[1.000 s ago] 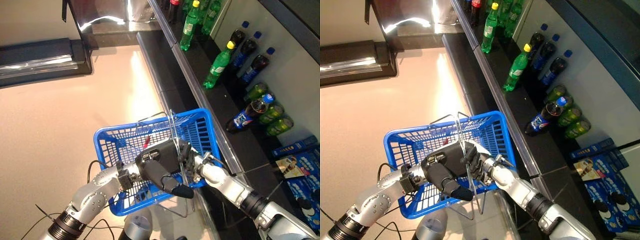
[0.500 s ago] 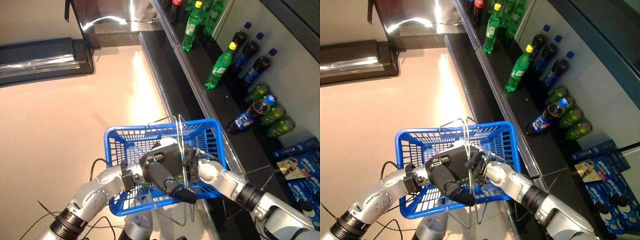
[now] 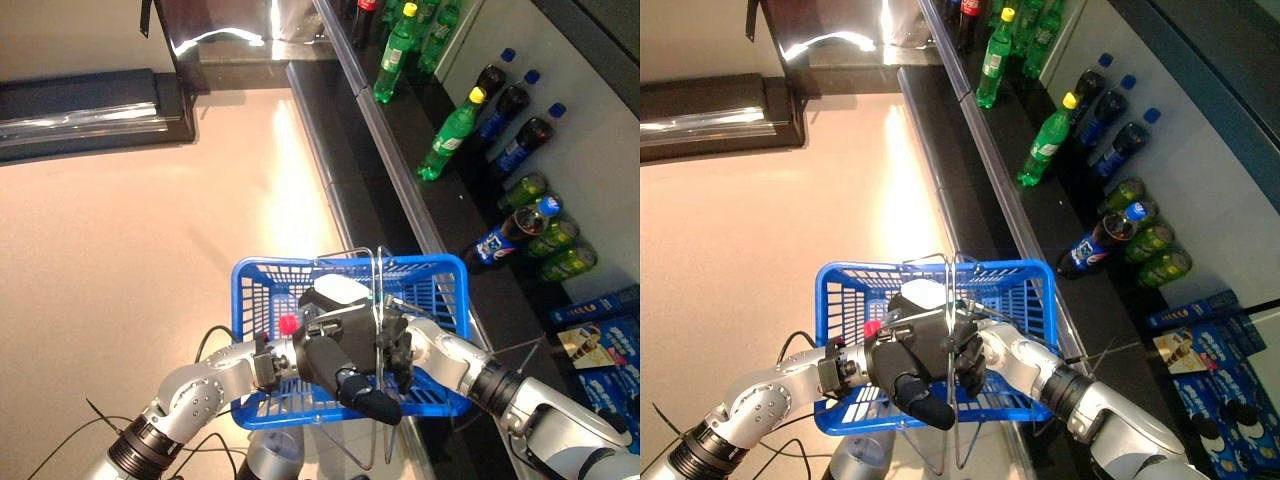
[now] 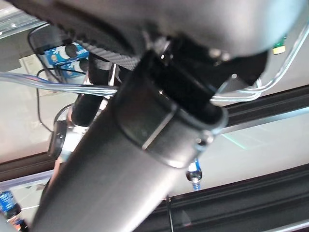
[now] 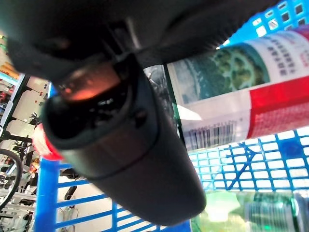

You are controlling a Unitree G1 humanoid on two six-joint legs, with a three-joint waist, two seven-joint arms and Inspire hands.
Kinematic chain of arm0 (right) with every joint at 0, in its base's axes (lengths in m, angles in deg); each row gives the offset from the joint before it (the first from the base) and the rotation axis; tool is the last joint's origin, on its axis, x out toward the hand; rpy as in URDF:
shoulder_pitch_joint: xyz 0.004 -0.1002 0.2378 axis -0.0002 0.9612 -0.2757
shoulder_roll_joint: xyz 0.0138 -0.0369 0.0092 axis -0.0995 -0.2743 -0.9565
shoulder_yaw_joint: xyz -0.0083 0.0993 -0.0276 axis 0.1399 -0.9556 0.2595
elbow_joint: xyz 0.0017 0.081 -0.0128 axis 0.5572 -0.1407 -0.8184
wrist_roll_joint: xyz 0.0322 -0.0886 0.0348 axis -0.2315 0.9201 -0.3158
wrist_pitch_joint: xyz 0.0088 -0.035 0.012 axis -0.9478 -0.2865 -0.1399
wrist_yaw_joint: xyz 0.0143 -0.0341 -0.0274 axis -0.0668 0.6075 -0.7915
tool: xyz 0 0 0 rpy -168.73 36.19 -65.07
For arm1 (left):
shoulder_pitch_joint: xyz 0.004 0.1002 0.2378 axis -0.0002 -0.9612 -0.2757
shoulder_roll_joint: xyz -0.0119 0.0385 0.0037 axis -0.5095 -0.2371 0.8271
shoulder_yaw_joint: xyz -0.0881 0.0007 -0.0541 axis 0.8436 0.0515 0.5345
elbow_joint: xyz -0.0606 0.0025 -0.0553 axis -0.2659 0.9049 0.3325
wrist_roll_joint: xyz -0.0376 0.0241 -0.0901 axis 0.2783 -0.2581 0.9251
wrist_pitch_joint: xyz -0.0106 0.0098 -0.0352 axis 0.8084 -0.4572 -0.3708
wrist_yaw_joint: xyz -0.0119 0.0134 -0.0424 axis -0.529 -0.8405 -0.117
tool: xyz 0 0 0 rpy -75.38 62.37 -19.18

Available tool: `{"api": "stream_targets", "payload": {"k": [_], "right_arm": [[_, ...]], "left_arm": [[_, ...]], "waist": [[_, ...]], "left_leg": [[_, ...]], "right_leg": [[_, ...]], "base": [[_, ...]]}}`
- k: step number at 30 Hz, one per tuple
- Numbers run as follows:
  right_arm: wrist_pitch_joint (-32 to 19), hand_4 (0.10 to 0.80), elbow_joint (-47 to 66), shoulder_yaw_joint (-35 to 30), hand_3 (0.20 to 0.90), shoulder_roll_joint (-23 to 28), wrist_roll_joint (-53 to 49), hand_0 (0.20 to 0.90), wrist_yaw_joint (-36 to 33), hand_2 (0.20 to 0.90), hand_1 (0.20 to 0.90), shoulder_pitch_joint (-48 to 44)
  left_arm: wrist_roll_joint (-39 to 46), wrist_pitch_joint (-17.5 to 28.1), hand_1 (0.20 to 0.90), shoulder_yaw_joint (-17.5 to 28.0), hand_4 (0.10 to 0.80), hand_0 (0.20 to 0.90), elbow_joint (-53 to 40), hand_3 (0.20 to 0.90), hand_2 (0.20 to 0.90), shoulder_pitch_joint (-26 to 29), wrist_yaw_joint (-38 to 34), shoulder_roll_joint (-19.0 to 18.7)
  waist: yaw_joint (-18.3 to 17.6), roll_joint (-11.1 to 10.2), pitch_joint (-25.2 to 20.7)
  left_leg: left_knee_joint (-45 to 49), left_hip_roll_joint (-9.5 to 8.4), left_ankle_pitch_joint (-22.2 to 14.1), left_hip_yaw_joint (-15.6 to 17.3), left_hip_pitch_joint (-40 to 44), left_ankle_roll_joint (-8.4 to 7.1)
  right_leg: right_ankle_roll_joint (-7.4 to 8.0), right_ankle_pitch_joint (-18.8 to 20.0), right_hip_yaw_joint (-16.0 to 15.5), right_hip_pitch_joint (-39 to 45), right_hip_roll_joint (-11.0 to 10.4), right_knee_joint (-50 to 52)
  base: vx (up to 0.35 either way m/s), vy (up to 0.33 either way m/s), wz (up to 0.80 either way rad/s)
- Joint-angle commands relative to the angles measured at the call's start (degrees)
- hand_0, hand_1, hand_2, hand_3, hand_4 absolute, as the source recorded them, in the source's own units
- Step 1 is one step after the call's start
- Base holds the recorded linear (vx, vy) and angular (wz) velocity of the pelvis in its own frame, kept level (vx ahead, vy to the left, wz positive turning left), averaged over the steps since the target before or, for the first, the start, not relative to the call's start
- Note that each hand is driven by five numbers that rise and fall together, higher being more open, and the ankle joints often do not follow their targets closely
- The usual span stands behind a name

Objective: Pick up the drink and place into the basket.

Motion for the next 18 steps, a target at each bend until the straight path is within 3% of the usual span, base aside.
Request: {"api": "stream_targets", "payload": {"k": [1, 5, 7, 8, 9, 18], "right_arm": [[-3.23, 0.100, 2.06, 1.13, 0.200, -2.18, -0.05, 0.300, -5.65, 0.300, 0.300, -7.92], [-2.72, 0.100, 1.93, 1.43, 0.200, -2.23, 0.76, 0.300, -5.60, 0.300, 0.300, -7.88], [-2.31, 0.325, 1.71, 1.41, 0.425, -2.28, 0.89, 0.493, -5.39, 0.493, 0.493, -7.85], [-2.25, 0.539, 1.28, 1.53, 0.639, -2.35, 0.92, 0.676, -5.51, 0.676, 0.676, -7.73], [-1.88, 0.800, 1.10, 1.56, 0.900, -2.42, 0.84, 0.900, -5.34, 0.900, 0.900, -7.63], [-1.25, 0.800, 1.11, 1.12, 0.900, -2.37, 0.37, 0.900, -5.25, 0.900, 0.900, -6.82]], "left_arm": [[13.55, 5.47, 0.300, -2.12, 0.100, 0.300, -13.17, 0.200, 0.300, 8.85, 12.23, 12.32], [12.86, 5.98, 0.300, -2.20, 0.100, 0.300, -13.19, 0.200, 0.300, 9.25, 12.01, 12.32], [12.78, 6.24, 0.300, -2.29, 0.100, 0.300, -13.17, 0.200, 0.300, 9.40, 11.71, 12.36], [12.42, 6.54, 0.300, -2.43, 0.100, 0.300, -13.06, 0.200, 0.300, 9.31, 11.86, 12.40], [12.48, 6.64, 0.300, -2.42, 0.100, 0.300, -13.03, 0.200, 0.300, 9.40, 11.82, 12.42], [12.65, 8.34, 0.300, -1.98, 0.100, 0.300, -13.55, 0.200, 0.300, 9.41, 10.82, 12.10]], "waist": [[0.94, 0.41, -9.72], [0.86, 0.36, -9.61], [0.84, 0.37, -9.57], [0.85, 0.34, -9.59], [0.82, 0.33, -9.61], [0.77, 0.22, -9.55]], "left_leg": [[-2.14, -0.41, -3.63, -4.58, 2.76, -0.39], [-2.14, -0.37, -3.67, -4.54, 2.64, -0.40], [-2.14, -0.34, -3.68, -4.57, 2.68, -0.35], [-2.14, -0.31, -3.72, -4.53, 2.68, -0.36], [-2.14, -0.28, -3.73, -4.53, 2.63, -0.36], [-2.14, -0.31, -3.80, -4.58, 2.65, -0.36]], "right_leg": [[-2.36, -0.49, 2.57, -0.52, 2.39, 3.08], [-2.29, -0.41, 2.70, -0.72, 2.39, 3.08], [-2.29, -0.40, 2.69, -0.77, 2.37, 3.16], [-2.28, -0.38, 2.67, -0.73, 2.38, 3.09], [-2.29, -0.39, 2.72, -0.78, 2.40, 3.08], [-2.33, -0.40, 2.90, -0.81, 2.48, 3.04]], "base": [[0.000, 0.000, 0.00], [0.000, 0.000, 0.00], [0.000, 0.000, 0.00], [0.000, 0.000, 0.00], [0.000, 0.000, 0.00], [0.000, 0.000, 0.00]]}}
